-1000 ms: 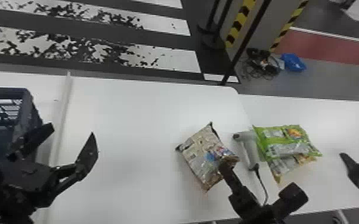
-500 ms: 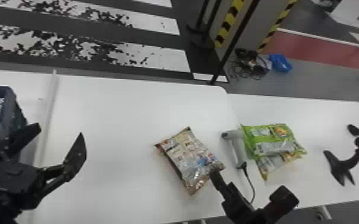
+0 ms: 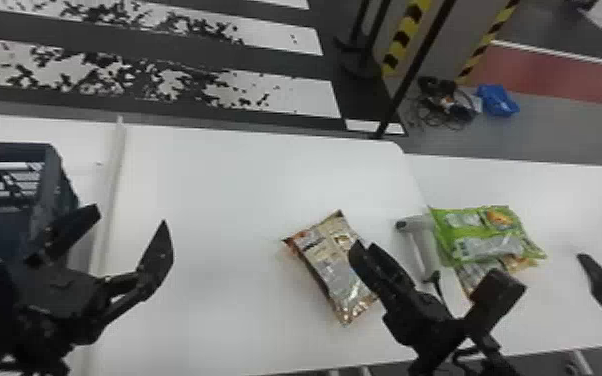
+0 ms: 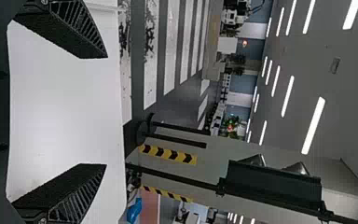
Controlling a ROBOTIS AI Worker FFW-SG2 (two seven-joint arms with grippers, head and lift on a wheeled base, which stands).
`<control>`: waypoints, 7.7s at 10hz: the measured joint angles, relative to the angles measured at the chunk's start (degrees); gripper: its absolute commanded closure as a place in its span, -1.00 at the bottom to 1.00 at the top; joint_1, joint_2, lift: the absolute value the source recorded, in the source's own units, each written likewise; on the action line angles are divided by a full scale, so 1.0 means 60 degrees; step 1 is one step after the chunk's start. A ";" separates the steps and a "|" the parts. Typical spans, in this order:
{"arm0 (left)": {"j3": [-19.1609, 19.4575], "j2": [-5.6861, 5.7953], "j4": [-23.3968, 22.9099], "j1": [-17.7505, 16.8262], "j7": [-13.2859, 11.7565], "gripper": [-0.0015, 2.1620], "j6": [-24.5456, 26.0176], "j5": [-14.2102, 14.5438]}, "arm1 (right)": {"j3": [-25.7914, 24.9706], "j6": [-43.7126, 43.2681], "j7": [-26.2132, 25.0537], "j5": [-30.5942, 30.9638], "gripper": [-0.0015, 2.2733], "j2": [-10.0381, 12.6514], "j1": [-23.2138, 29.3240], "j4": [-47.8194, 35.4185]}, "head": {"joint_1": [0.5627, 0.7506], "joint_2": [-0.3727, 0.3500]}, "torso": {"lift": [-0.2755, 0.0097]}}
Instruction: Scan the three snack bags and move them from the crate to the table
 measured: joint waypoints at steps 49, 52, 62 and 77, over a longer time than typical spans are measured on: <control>0.1267 -0.0146 0.0978 -0.0493 -0.0334 -0.97 -0.0190 0.0631 | -0.1134 -0.2182 0.2942 0.2835 0.80 -0.3009 -0.6257 1.0370 | 0.41 -0.94 | 0.50; 0.1243 -0.0146 0.1024 -0.0589 -0.0322 -0.97 -0.0033 0.0625 | -0.0929 -0.1604 0.2978 0.3049 0.97 -0.3082 -0.6431 1.0425 | 0.41 -0.94 | 0.50; 0.0901 -0.0161 0.1717 -0.1240 -0.0229 -0.97 0.0297 0.0695 | -0.2817 0.2432 0.2145 0.0105 0.97 -0.0572 -0.2302 0.2695 | 0.41 -0.77 | 0.50; 0.0878 -0.0058 0.1828 -0.1530 -0.0481 -0.97 0.0396 0.1274 | 0.1911 0.0770 -0.2796 0.3853 0.97 -0.0305 -0.1259 0.1671 | 0.41 -0.26 | 0.50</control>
